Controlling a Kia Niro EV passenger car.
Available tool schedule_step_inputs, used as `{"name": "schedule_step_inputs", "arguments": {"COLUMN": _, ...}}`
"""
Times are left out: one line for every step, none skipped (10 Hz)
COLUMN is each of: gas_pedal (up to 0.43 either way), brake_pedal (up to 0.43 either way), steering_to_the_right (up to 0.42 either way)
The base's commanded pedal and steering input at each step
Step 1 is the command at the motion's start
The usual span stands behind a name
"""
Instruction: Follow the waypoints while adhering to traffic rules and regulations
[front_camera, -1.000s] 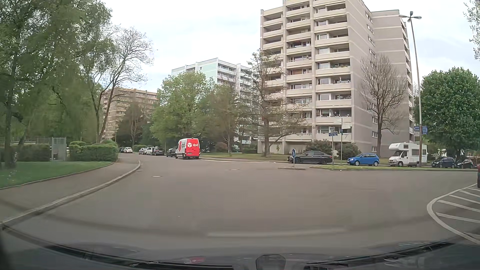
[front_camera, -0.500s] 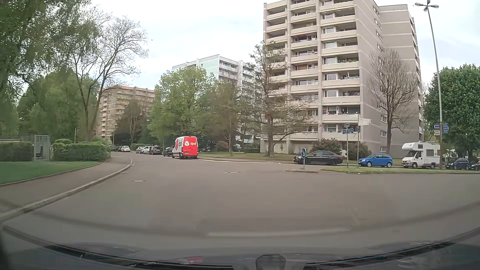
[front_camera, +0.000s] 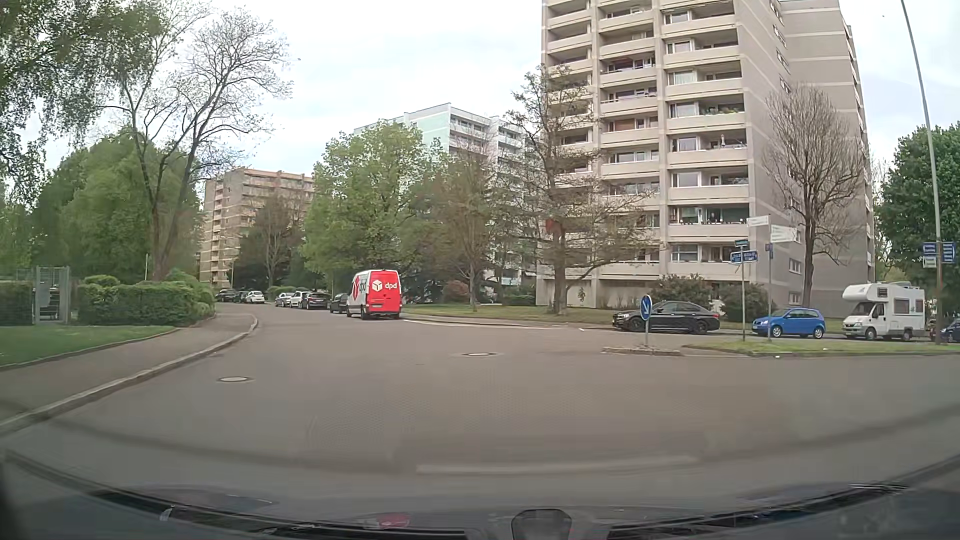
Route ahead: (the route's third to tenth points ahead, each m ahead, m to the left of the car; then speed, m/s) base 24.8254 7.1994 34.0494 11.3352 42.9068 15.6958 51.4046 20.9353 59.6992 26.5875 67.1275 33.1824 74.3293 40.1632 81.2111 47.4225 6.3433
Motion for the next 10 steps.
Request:
{"name": "schedule_step_inputs", "arguments": {"gas_pedal": 0.079, "brake_pedal": 0.0, "steering_to_the_right": -0.063}}
{"name": "schedule_step_inputs", "arguments": {"gas_pedal": 0.087, "brake_pedal": 0.0, "steering_to_the_right": -0.065}}
{"name": "schedule_step_inputs", "arguments": {"gas_pedal": 0.087, "brake_pedal": 0.0, "steering_to_the_right": -0.065}}
{"name": "schedule_step_inputs", "arguments": {"gas_pedal": 0.087, "brake_pedal": 0.0, "steering_to_the_right": -0.065}}
{"name": "schedule_step_inputs", "arguments": {"gas_pedal": 0.087, "brake_pedal": 0.0, "steering_to_the_right": -0.066}}
{"name": "schedule_step_inputs", "arguments": {"gas_pedal": 0.087, "brake_pedal": 0.0, "steering_to_the_right": -0.067}}
{"name": "schedule_step_inputs", "arguments": {"gas_pedal": 0.087, "brake_pedal": 0.0, "steering_to_the_right": -0.067}}
{"name": "schedule_step_inputs", "arguments": {"gas_pedal": 0.087, "brake_pedal": 0.0, "steering_to_the_right": -0.067}}
{"name": "schedule_step_inputs", "arguments": {"gas_pedal": 0.087, "brake_pedal": 0.0, "steering_to_the_right": -0.067}}
{"name": "schedule_step_inputs", "arguments": {"gas_pedal": 0.087, "brake_pedal": 0.0, "steering_to_the_right": -0.067}}
